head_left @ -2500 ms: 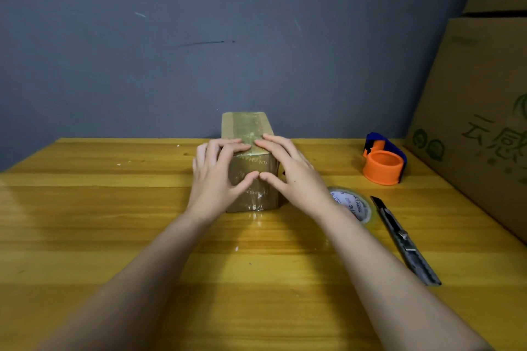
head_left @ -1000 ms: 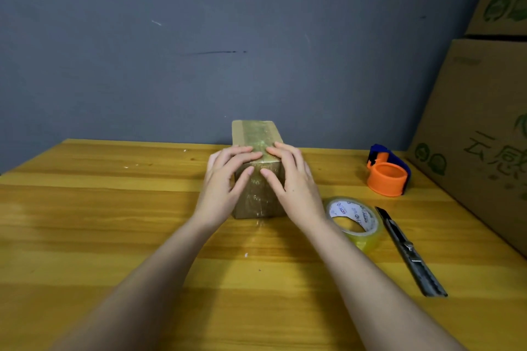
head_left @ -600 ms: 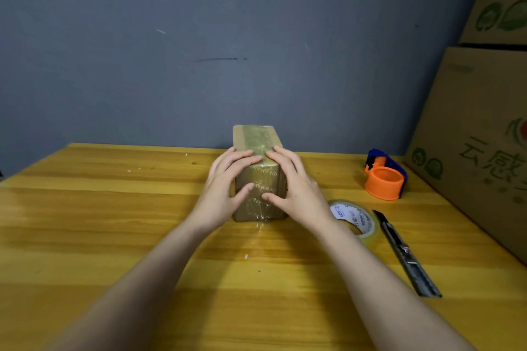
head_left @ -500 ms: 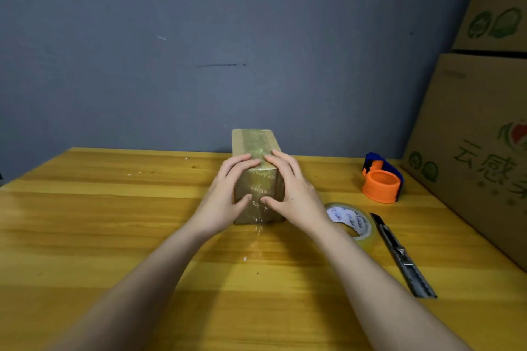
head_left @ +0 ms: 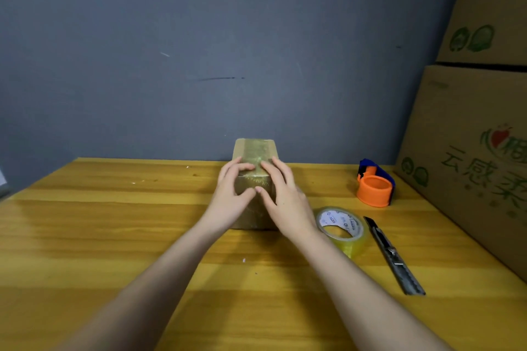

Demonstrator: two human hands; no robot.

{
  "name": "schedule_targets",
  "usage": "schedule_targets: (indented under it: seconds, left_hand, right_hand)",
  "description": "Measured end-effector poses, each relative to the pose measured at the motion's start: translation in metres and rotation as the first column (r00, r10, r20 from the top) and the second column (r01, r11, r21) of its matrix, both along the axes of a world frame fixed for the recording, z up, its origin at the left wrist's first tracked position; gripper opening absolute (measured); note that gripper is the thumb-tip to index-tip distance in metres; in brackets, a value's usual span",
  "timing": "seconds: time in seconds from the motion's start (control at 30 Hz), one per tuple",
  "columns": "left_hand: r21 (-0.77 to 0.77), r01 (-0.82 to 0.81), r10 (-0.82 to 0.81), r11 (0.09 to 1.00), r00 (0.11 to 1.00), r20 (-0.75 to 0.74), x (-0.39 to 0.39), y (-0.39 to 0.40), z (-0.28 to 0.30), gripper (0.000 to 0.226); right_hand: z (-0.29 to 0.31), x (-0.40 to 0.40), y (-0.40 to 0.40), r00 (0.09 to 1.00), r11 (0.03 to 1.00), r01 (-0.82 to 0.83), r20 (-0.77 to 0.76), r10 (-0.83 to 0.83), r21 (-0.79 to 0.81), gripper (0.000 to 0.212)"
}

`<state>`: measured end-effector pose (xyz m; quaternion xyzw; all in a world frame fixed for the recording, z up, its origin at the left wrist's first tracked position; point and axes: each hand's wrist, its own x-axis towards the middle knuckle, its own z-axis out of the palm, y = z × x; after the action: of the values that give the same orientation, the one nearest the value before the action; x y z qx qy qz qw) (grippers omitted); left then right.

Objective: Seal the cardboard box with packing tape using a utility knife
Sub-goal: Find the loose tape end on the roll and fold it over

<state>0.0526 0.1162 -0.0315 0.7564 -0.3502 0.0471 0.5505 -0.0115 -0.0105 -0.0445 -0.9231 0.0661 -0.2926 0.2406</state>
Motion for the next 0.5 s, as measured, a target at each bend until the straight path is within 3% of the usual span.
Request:
schedule_targets:
  seconds: [0.07,0.13,0.2,0.3,0.37,0.5]
  left_hand:
    - [0.042,-0.063,0.060,0.997,0.996,0.067,-0.003,0.002,0.000,0.052]
    - [0.107,-0.187,0.145,0.976,0.937,0.318,-0.011,0.003,-0.002,0.056]
    - [0.106,-0.264,0.157,0.959,0.801,0.578,-0.027,-0.001,-0.004,0.052]
    - [0.113,-0.175,0.019,0.978,0.614,0.789,-0.052,-0.020,-0.012,0.043]
    - [0.248,-0.096,-0.152,0.964,0.563,0.812,-0.066,-0.036,-0.021,0.044]
    - [0.425,-0.105,-0.269,0.899,0.633,0.726,-0.082,-0.065,-0.041,0.054]
  right_hand:
    - [0.003,-0.003,-0.002,1.000,1.000,-0.014,-0.007,0.014,-0.007,0.061]
    - [0.006,-0.009,-0.008,1.000,1.000,-0.023,0.020,0.023,-0.006,0.064]
    - [0.009,-0.018,-0.018,0.998,1.000,-0.002,0.065,0.004,-0.029,0.057]
    - [0.011,-0.035,-0.039,0.993,0.989,0.086,0.088,-0.076,-0.118,0.038]
    - [0.008,-0.047,-0.057,0.980,0.974,0.175,0.119,-0.159,-0.142,0.028]
    - [-0.008,-0.069,-0.088,0.938,0.957,0.291,0.190,-0.289,0.016,0.025]
